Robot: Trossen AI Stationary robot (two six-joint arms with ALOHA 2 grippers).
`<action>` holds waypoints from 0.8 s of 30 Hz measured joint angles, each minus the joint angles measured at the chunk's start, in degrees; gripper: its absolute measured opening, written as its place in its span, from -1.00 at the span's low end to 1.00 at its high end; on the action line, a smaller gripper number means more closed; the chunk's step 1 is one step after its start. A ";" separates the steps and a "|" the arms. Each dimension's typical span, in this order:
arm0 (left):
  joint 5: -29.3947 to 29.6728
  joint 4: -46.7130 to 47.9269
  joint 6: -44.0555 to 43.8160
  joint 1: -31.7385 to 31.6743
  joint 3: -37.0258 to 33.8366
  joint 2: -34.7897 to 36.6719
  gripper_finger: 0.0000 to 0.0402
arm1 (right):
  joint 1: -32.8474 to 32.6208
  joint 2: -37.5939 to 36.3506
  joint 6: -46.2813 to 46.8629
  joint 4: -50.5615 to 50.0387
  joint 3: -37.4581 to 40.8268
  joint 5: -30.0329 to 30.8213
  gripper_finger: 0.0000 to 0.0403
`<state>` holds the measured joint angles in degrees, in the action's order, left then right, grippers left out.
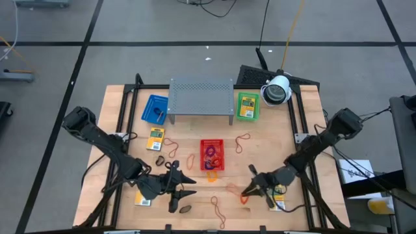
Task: Pick & Place Office Desk Supplies
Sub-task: Put the orange spring keychain into the red basket
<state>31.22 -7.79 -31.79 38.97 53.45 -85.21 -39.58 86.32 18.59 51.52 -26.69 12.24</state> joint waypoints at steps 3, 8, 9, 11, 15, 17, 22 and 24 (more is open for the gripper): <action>-2.87 0.02 0.07 -1.52 0.00 0.00 -0.12 | 3.86 -0.73 -2.70 -0.77 -3.40 -2.95 -0.96; -5.74 -1.97 1.44 -4.44 0.00 0.00 -0.12 | 9.34 -0.91 -7.29 -2.12 -9.53 -4.86 -0.96; -5.75 -2.80 2.37 -4.95 0.00 0.00 -0.12 | 10.20 -0.91 -7.61 -2.88 -10.67 -4.86 -0.96; -5.75 -3.96 4.05 -6.06 0.00 0.00 -0.12 | 11.94 -0.93 -7.60 -4.56 -12.45 -4.86 -0.96; -5.72 -4.97 4.53 -8.29 0.00 0.00 -0.12 | 14.55 -0.89 -8.06 -4.78 -14.40 -4.56 -0.96; -5.72 -5.51 4.57 -9.40 0.00 0.00 -0.12 | 15.42 -0.92 -8.51 -4.51 -14.92 -4.59 -0.96; -5.72 -5.89 4.46 -12.88 0.00 0.02 -0.12 | 17.28 -0.91 -9.08 -4.62 -15.05 -2.91 -0.95; -5.72 -5.85 4.35 -13.92 0.00 0.00 -0.12 | 18.05 -0.91 -9.75 -4.62 -15.07 -1.62 -0.96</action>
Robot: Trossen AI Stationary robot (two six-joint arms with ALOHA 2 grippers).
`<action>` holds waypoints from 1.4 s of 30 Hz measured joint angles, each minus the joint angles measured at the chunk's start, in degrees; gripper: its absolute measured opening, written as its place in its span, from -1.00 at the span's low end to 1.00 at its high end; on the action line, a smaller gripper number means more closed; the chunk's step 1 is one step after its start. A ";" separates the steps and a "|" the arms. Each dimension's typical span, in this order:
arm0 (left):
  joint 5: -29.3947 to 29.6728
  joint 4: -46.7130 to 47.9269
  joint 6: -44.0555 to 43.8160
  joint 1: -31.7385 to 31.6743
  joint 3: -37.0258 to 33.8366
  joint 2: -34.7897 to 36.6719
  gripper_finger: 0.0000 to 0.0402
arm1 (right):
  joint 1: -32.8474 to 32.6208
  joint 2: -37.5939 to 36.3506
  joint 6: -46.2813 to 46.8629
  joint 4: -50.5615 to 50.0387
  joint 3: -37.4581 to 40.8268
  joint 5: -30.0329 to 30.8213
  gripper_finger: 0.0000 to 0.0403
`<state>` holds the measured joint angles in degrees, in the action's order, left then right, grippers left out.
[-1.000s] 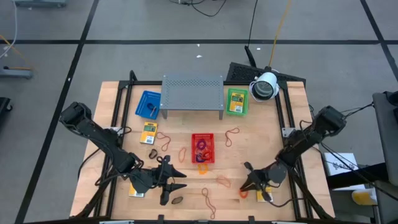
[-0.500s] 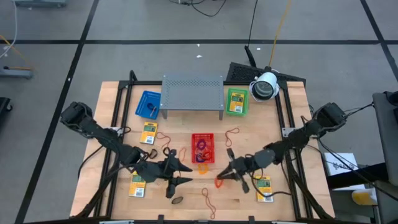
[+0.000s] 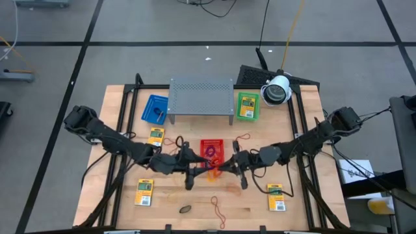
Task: Pick & Place Office Desk Supplies
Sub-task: Put the orange spring keychain into the red basket
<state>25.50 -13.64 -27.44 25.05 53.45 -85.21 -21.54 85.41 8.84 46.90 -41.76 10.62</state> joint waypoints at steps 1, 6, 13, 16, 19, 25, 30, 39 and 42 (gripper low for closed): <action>0.02 -0.13 -0.02 -0.36 0.00 -0.22 -0.12 | 0.48 0.00 -0.50 -0.04 0.02 0.02 -0.96; -0.85 -0.77 -0.02 -1.66 0.00 -1.00 -0.12 | 2.72 0.00 -0.59 -0.04 0.01 -0.03 -0.98; -4.31 -5.14 1.50 -2.78 0.02 -1.44 -0.12 | 4.56 0.00 -0.66 -0.54 0.00 -0.18 -0.99; -4.22 -4.95 1.54 -3.12 0.02 -1.62 -0.12 | 4.72 0.00 -1.05 -0.53 0.00 -0.22 -0.99; -4.22 -5.11 1.23 -3.59 0.02 -1.90 -0.12 | 4.70 0.00 -1.28 -0.53 0.00 -0.24 -0.99; -4.11 -4.80 0.27 -3.92 0.00 -2.98 -0.12 | 4.70 0.00 -1.51 0.16 0.00 -0.35 -0.99; -4.48 -6.37 0.09 -4.74 0.00 -4.65 -0.12 | 4.61 0.00 -1.60 0.77 0.00 -0.38 -0.99; -4.57 -7.81 2.88 -4.98 0.00 -5.33 -0.45 | 4.59 0.00 -1.42 0.44 0.00 -0.38 -0.99; -4.55 -7.96 4.72 -4.63 0.00 -5.33 -0.81 | 4.59 0.00 -0.69 0.46 0.00 -0.38 -0.99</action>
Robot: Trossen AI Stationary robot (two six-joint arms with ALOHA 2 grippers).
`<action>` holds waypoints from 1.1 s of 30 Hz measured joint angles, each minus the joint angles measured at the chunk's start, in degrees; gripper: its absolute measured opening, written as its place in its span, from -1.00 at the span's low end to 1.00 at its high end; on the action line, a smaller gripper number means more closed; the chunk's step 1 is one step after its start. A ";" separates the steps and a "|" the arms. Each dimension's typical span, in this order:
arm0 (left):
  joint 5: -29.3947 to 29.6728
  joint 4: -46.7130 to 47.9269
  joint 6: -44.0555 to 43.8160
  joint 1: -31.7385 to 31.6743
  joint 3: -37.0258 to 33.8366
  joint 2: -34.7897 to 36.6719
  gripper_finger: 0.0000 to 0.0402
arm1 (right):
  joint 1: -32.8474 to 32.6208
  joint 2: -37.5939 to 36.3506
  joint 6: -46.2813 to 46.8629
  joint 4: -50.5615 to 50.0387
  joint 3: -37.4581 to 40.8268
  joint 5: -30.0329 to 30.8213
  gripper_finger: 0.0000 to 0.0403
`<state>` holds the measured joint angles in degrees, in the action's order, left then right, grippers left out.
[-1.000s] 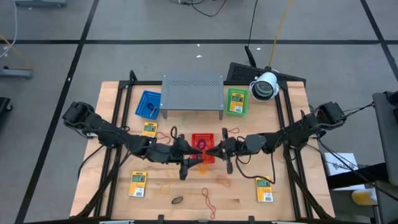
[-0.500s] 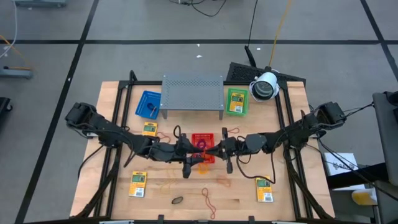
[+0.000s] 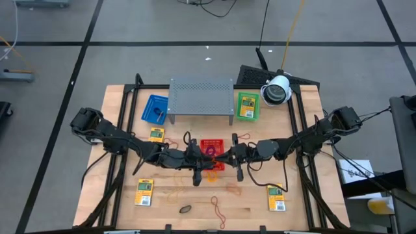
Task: Pick & Place Office Desk Supplies
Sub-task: Put the orange spring keychain into the red basket
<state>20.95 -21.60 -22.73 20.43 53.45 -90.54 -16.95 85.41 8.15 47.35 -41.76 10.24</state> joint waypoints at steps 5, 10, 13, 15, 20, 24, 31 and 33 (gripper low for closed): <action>0.00 0.46 0.77 0.22 0.00 0.00 -0.88 | -0.04 0.00 0.20 -0.02 0.00 -0.02 -0.85; 0.00 2.67 1.19 0.22 0.00 0.00 -0.95 | -0.82 0.00 1.45 0.33 0.00 0.13 -0.62; 0.29 4.21 1.02 -0.16 0.00 0.00 -0.93 | -1.24 0.00 1.21 1.13 0.00 0.00 -0.47; 0.93 5.61 0.89 -0.66 0.00 0.00 -0.90 | -1.49 0.00 1.28 1.46 0.00 0.00 -0.37; 1.57 8.51 -0.83 -1.97 0.00 0.00 -0.90 | -1.53 0.00 1.61 1.70 0.00 0.01 -0.18; 1.59 9.64 -1.21 -3.21 0.00 0.00 -0.87 | -1.53 0.00 1.64 1.70 0.00 0.01 -0.08; 1.56 11.10 -2.22 -4.42 0.00 0.00 -0.64 | -1.53 0.00 1.65 1.68 0.00 0.00 -0.03; 1.55 11.18 -2.78 -4.42 0.00 0.00 -0.57 | -1.53 0.00 2.23 1.62 0.00 0.00 -0.03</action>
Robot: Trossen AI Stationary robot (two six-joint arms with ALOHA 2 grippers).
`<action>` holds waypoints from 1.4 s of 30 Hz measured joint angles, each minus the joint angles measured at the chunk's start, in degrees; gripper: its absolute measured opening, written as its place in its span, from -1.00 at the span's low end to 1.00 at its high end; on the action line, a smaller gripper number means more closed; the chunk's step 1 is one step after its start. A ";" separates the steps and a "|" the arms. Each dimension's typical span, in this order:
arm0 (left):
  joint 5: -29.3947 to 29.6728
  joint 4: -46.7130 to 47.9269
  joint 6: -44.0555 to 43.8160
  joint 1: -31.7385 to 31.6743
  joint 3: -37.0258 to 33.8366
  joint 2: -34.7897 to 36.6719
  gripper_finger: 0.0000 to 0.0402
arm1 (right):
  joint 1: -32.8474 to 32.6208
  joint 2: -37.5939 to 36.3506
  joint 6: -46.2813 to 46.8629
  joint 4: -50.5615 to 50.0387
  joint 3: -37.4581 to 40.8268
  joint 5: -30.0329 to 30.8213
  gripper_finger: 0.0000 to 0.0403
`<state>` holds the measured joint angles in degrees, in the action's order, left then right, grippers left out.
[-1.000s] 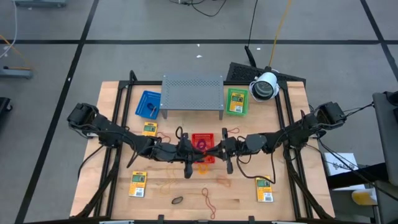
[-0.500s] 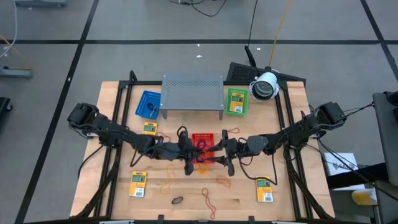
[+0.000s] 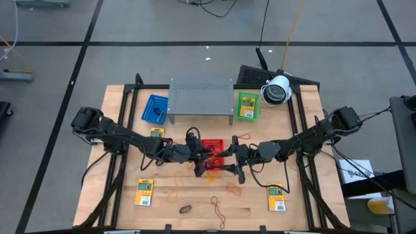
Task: Pick & Place Office Desk Supplies
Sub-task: Put the orange spring keychain into the red basket, then put the top right red rubber band into the blue basket
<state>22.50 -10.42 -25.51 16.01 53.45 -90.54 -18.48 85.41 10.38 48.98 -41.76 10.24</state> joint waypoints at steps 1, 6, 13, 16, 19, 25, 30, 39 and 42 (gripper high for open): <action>0.00 -0.04 -0.94 0.00 0.00 0.00 -0.54 | 0.00 0.00 0.77 -0.16 0.00 0.00 -0.03; 0.30 -0.08 -3.16 -0.12 0.00 0.00 -0.36 | 0.00 0.00 2.42 -0.86 0.00 0.00 -0.04; 0.20 -0.10 -3.31 -0.63 0.00 0.00 -0.14 | -0.09 0.00 2.42 -1.03 0.00 -2.44 -0.04; -0.01 -0.77 -2.92 -0.61 0.00 0.00 -0.11 | -0.33 0.00 0.33 -0.75 0.00 -8.56 -0.08; -1.42 -2.97 -0.17 -0.61 0.00 0.00 -0.12 | -1.51 -0.03 -3.37 -0.87 0.00 -10.84 -0.12; -9.38 -6.40 3.80 -0.61 0.00 0.00 -0.20 | -5.49 -6.45 -8.21 -13.34 0.00 -7.46 -0.20; -12.71 -6.57 4.25 -0.61 0.00 0.00 -0.26 | -11.37 -14.92 -8.06 -28.67 0.00 6.61 -0.24; -13.60 -6.57 5.16 -0.96 0.00 0.00 -0.27 | -17.91 -21.66 0.77 -47.06 1.78 27.53 -0.28; -13.73 -6.59 6.45 -1.38 0.00 0.00 -0.27 | -16.15 -21.05 3.17 -41.84 6.11 27.57 -0.28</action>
<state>8.77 -17.01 -19.06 14.63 53.45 -90.54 -34.63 64.36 13.55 7.14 -35.64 37.81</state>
